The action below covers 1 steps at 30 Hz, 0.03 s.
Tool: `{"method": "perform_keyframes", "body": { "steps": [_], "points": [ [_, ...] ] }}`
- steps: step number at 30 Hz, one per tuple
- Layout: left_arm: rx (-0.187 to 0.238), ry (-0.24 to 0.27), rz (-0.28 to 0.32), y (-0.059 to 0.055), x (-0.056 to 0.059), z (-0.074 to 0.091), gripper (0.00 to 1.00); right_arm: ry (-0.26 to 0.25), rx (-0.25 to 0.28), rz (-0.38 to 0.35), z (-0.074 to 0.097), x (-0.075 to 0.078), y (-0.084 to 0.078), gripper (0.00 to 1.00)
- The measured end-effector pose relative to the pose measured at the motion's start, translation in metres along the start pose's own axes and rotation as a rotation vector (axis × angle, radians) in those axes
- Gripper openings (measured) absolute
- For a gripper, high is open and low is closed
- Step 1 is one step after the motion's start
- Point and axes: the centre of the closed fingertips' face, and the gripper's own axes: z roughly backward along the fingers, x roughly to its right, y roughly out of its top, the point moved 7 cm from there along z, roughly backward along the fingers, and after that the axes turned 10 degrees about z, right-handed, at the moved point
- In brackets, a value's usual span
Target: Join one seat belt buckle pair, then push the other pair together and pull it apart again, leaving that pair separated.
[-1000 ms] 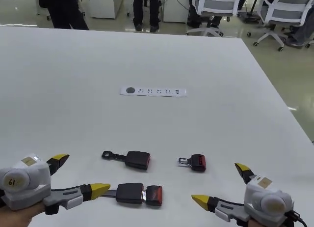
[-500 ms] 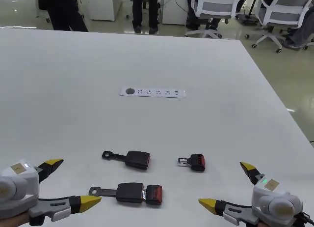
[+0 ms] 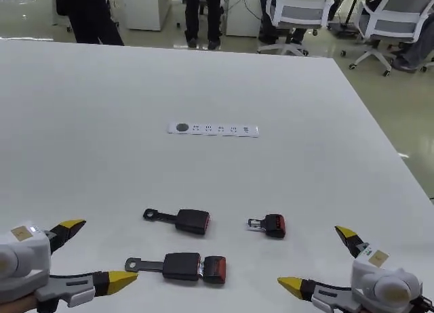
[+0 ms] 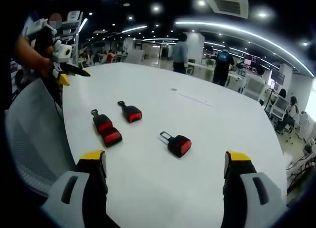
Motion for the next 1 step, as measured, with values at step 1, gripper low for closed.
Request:
{"method": "perform_keyframes", "body": {
  "steps": [1],
  "points": [
    [0.0, 0.0, 0.001, -0.0002, 0.0, 0.0, 1.0, 0.0, 0.001, 0.001, -0.0003, -0.0005, 0.0006, 1.0]
  ]
}}
